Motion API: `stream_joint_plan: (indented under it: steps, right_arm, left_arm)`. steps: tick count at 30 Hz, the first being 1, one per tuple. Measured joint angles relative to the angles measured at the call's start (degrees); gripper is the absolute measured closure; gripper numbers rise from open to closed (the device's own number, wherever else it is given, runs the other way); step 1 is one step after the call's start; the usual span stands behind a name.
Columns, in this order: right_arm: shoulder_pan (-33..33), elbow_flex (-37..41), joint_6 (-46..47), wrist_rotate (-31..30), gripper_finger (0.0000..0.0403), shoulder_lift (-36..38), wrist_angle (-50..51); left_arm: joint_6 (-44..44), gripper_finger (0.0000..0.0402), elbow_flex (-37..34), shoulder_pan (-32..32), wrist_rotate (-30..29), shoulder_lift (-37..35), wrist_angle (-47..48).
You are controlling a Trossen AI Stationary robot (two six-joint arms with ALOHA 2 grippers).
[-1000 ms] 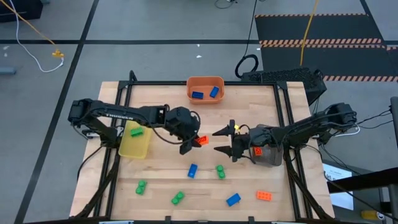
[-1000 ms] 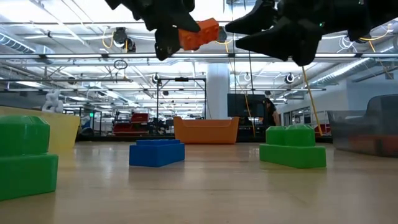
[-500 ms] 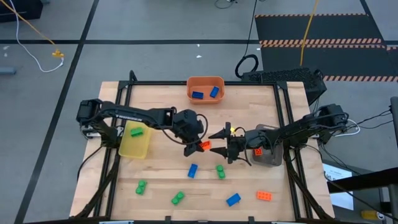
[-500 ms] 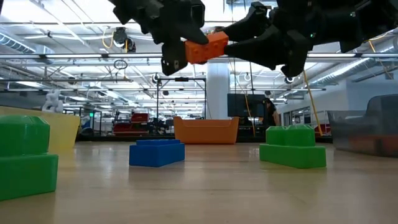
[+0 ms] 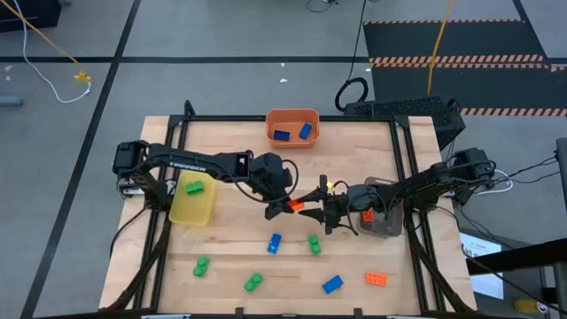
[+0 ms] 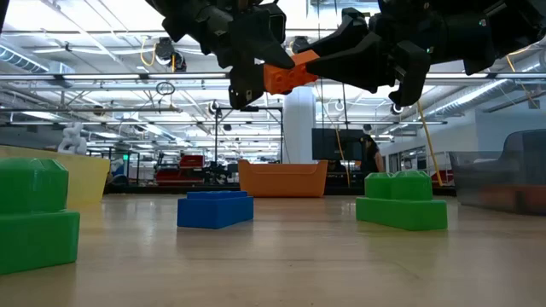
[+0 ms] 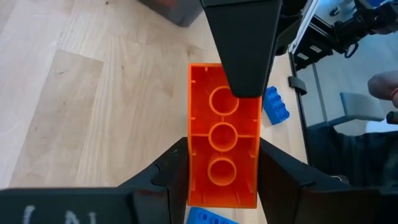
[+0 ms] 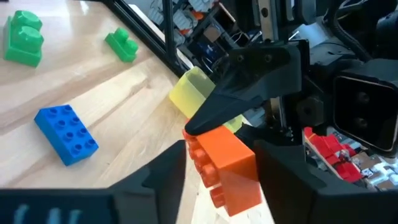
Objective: Sort & place blocks by color
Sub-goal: Put the orange game piece into the black bin
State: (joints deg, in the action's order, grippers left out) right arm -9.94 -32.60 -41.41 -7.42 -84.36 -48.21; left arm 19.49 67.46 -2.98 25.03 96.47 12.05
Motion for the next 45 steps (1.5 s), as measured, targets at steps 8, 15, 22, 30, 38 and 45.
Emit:
stream_joint_plan:
  steps: [8, 15, 22, 30, 38, 45]
  right_arm:
    - [0.4, 0.0, -0.4, 0.2, 0.0306, 0.1, 0.5]
    - [0.4, 0.0, -2.8, -1.8, 0.0318, 0.3, 1.5]
    - [0.5, 0.0, -3.6, -7.8, 0.032, 6.2, 10.5]
    - [-0.4, 0.0, 10.9, -22.8, 0.032, 22.6, 36.5]
    - [-2.1, 0.0, 38.3, -33.1, 0.0312, 37.9, 62.3]
    - [-2.2, 0.0, 66.6, -24.6, 0.0321, 45.3, 83.9]
  left_arm:
    - [-0.3, 0.0253, 0.0, 0.1, 0.0, 0.0, -0.4]
    - [-1.2, 0.0244, 0.0, 0.0, -0.4, 0.0, 0.0]
    - [-5.3, 0.0186, 0.1, -1.5, -0.3, -3.8, 7.7]
    - [-8.5, 0.0159, 0.0, -2.3, -4.1, -9.3, 11.5]
    - [-14.3, 0.0158, 0.0, 0.5, -11.4, -8.4, 12.4]
    - [-13.6, 0.0158, 0.0, 2.1, -14.6, -8.4, 14.4]
